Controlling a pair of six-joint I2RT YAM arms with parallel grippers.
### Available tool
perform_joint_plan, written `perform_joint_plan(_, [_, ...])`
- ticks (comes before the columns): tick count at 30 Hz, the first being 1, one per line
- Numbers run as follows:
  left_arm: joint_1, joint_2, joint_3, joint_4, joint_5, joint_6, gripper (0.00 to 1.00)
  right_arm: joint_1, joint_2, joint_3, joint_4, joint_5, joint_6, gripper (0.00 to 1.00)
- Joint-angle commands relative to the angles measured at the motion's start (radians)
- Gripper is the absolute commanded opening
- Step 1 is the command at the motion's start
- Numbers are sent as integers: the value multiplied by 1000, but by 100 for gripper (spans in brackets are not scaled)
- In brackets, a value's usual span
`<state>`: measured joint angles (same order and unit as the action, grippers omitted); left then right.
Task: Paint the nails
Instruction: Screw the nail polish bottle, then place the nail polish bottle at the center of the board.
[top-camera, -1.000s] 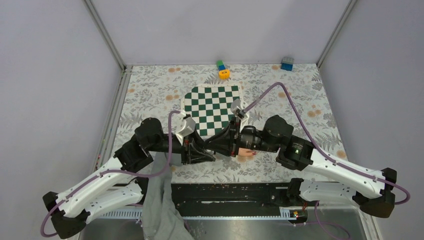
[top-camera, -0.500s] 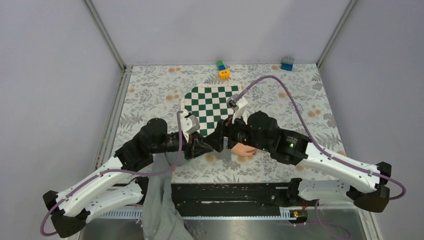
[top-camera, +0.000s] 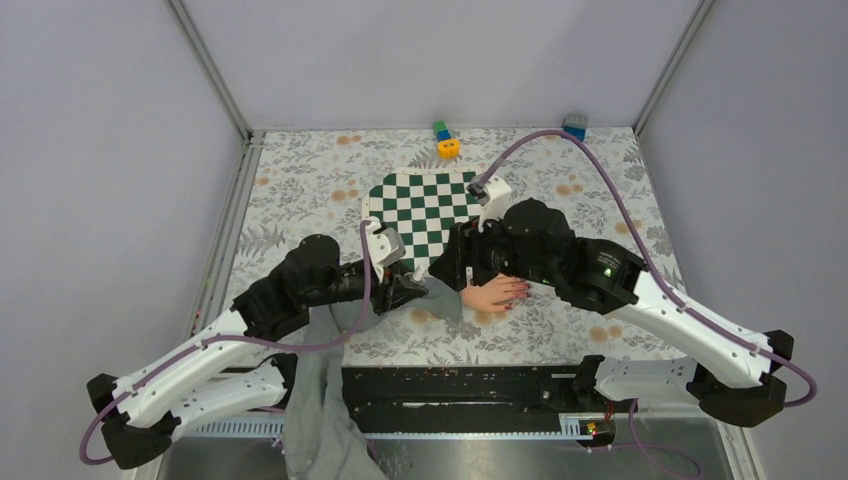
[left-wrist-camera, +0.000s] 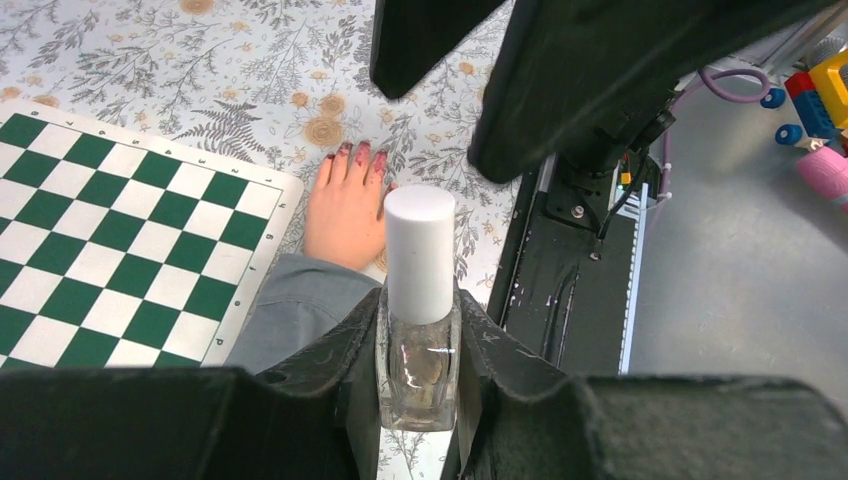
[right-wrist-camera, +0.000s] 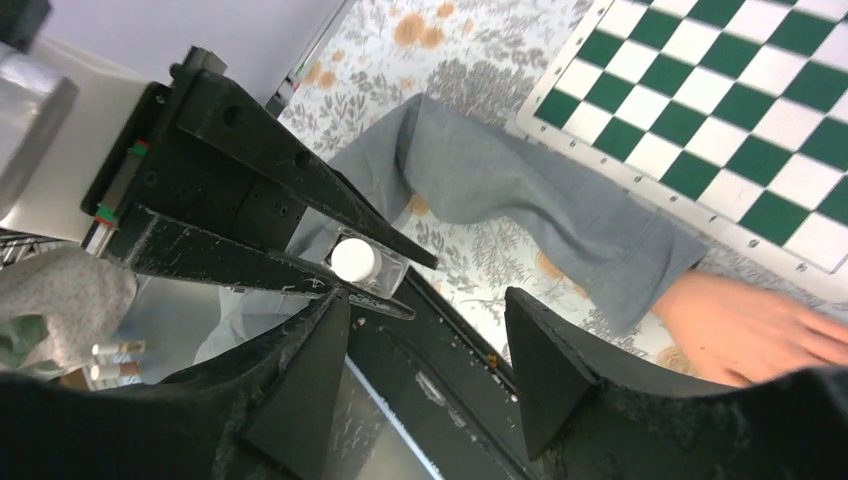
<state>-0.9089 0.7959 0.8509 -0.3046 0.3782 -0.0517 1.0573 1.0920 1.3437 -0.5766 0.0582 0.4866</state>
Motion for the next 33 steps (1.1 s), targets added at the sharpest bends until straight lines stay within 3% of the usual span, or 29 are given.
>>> perform_joint_plan(1, [-13,4,50,24,-53,23,0,-5,35,25,11,-105,45,65])
perform_joint_plan(9, [-23,9,56,13,-60,29,0,-5,42,-27,145,-155,124,62])
perform_joint_plan(22, [-32,7,59,4,-90,38,0,-4,120,-9,158,-212,138,39])
perform_joint_plan(24, [-32,10,59,2,-92,38,0,-3,124,-8,154,-212,134,34])
perform_joint_plan(28, [-32,12,59,1,-101,35,0,-3,136,7,118,-194,114,1])
perform_joint_plan(32, [-32,6,60,1,-113,32,0,-3,127,-2,102,-151,100,0])
perform_joint_plan(33, [-32,5,60,1,-118,30,5,-3,118,-7,101,-137,97,0])
